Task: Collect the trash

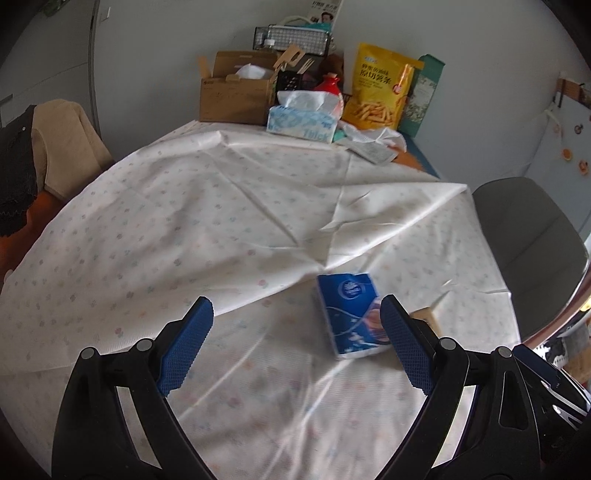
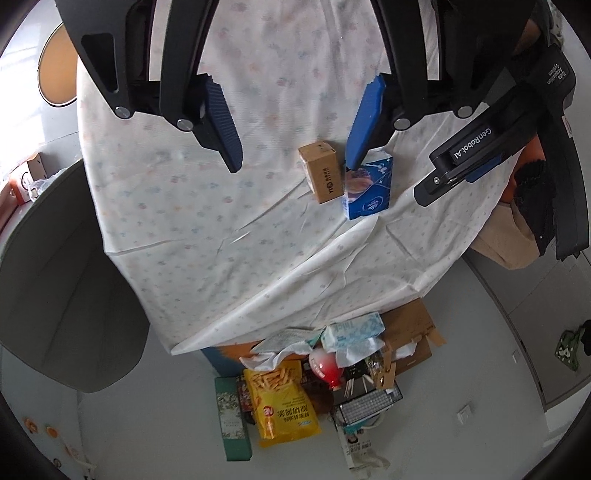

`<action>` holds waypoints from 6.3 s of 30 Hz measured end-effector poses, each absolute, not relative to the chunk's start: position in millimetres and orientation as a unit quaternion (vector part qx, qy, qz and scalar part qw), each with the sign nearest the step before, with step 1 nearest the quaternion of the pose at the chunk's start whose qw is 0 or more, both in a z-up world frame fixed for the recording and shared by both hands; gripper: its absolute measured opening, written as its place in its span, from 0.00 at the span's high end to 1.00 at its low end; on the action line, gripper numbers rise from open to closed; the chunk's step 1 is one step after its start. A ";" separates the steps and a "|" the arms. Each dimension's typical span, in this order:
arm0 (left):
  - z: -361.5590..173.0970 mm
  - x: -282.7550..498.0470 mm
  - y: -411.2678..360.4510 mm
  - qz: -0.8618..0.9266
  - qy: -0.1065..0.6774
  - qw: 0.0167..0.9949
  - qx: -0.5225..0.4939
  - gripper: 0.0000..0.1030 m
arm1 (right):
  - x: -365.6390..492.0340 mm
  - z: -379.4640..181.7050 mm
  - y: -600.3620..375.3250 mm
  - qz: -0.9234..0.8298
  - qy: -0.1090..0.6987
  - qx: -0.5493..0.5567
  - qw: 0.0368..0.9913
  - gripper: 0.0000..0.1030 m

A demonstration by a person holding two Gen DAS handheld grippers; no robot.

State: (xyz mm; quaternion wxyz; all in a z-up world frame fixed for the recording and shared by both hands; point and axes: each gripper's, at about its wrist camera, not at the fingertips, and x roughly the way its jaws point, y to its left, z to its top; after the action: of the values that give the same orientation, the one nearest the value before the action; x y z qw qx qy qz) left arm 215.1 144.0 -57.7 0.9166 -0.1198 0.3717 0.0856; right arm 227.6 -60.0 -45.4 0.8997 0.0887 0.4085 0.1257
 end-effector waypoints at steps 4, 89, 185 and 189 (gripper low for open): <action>-66.1 223.1 151.4 0.091 0.381 0.913 -0.118 0.12 | 239.3 -59.1 -48.2 0.136 0.424 0.088 0.891 0.49; -29.6 195.6 -213.1 -0.176 0.372 0.910 0.041 0.72 | 109.5 -34.3 -371.6 -0.125 0.338 0.210 0.909 0.73; 71.6 96.5 -183.6 -0.187 0.265 0.945 0.047 0.05 | -18.4 42.6 -377.1 -0.183 0.228 0.217 0.931 0.07; 78.1 84.3 -158.5 -0.173 0.256 0.950 0.041 0.05 | -21.4 50.2 -355.5 -0.165 0.224 0.204 0.939 0.07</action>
State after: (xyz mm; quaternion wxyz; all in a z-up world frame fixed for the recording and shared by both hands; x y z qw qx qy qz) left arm 84.3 -158.5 78.1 0.9502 0.0414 0.2562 -0.1725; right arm -21.4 -355.5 50.2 0.9388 0.2035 0.2238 -0.1648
